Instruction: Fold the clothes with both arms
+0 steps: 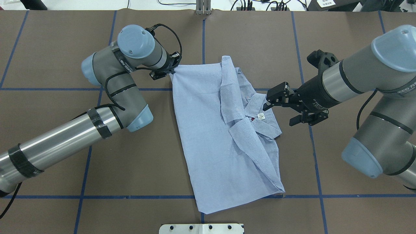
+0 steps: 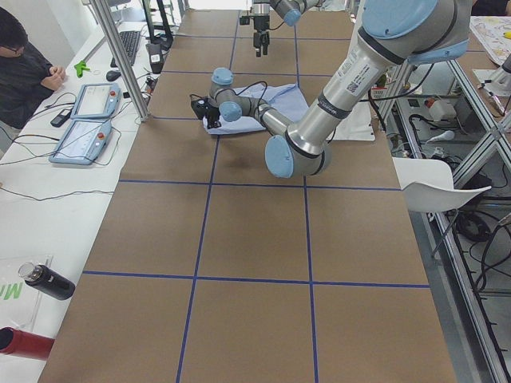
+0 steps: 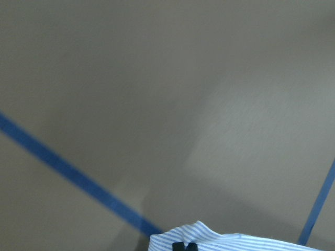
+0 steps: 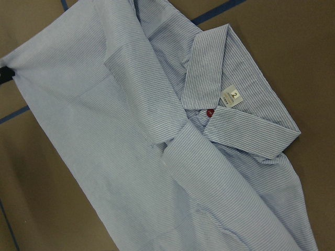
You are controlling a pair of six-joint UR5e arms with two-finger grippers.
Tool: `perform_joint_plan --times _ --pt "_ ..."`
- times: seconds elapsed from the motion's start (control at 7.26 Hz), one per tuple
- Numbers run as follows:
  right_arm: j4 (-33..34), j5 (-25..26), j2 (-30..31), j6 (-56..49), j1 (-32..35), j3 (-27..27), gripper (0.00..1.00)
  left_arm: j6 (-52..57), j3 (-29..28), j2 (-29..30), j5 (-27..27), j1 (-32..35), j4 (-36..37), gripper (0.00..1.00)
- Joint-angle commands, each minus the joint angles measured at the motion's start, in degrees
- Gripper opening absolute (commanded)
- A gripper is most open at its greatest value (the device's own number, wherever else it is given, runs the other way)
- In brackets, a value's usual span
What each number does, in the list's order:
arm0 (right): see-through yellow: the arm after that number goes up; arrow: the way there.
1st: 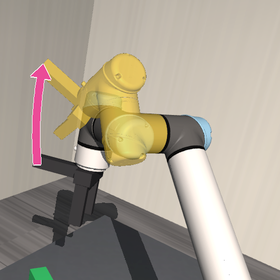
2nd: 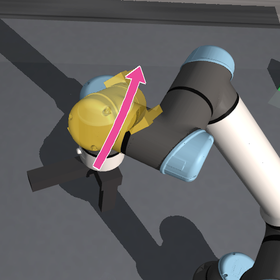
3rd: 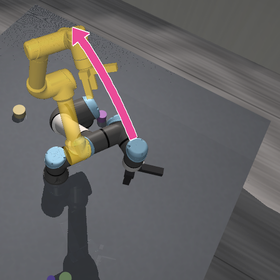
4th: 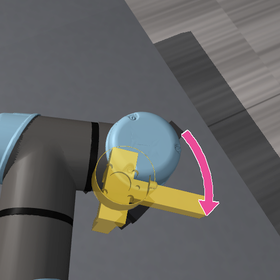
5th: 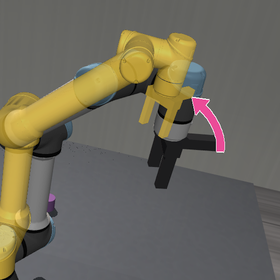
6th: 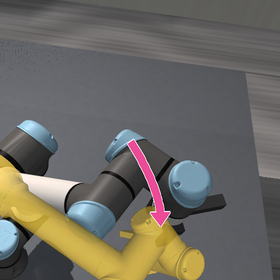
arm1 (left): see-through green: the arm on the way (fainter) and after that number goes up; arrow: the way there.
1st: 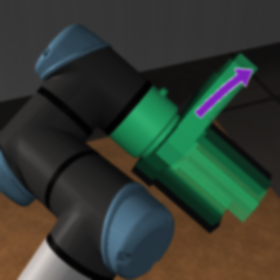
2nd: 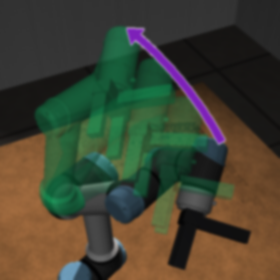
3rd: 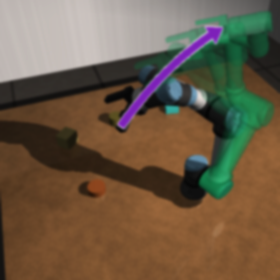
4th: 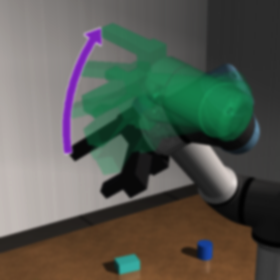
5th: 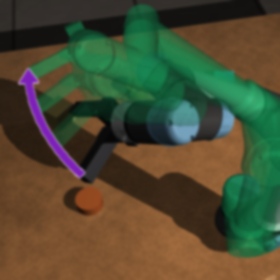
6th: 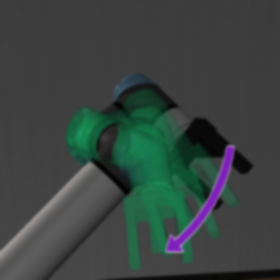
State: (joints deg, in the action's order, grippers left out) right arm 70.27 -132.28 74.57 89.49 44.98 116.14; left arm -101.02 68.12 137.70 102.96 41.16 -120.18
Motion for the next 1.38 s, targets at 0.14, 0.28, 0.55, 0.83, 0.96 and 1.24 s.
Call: perform_joint_plan --times 0.14,0.28,0.55,0.83,0.96,1.24 --pt "0.0 1.6 -0.9 0.0 -0.1 -0.7 1.0 2.1 -7.9 4.6 -9.0 1.0 -11.5 0.0" --pt "-0.1 1.7 -1.3 0.0 -0.1 -1.2 1.0 2.1 -11.2 5.6 -11.8 0.9 -16.0 0.0" --pt "0.0 2.4 -2.5 0.0 -0.2 -1.7 1.0 2.1 -14.1 5.8 -14.4 1.0 -20.2 0.0" --pt "-0.1 3.9 -2.6 -0.1 -0.7 -1.7 1.0 2.1 -14.2 5.8 -15.7 1.0 -21.0 0.0" --pt "-0.1 4.1 -2.6 -0.1 -0.9 -1.6 1.0 2.1 -14.7 5.8 -15.7 1.0 -21.0 0.0" --pt "-0.1 4.2 -2.6 -0.1 -1.0 -1.7 1.0 2.1 -14.7 5.8 -15.7 1.1 -21.0 0.0"
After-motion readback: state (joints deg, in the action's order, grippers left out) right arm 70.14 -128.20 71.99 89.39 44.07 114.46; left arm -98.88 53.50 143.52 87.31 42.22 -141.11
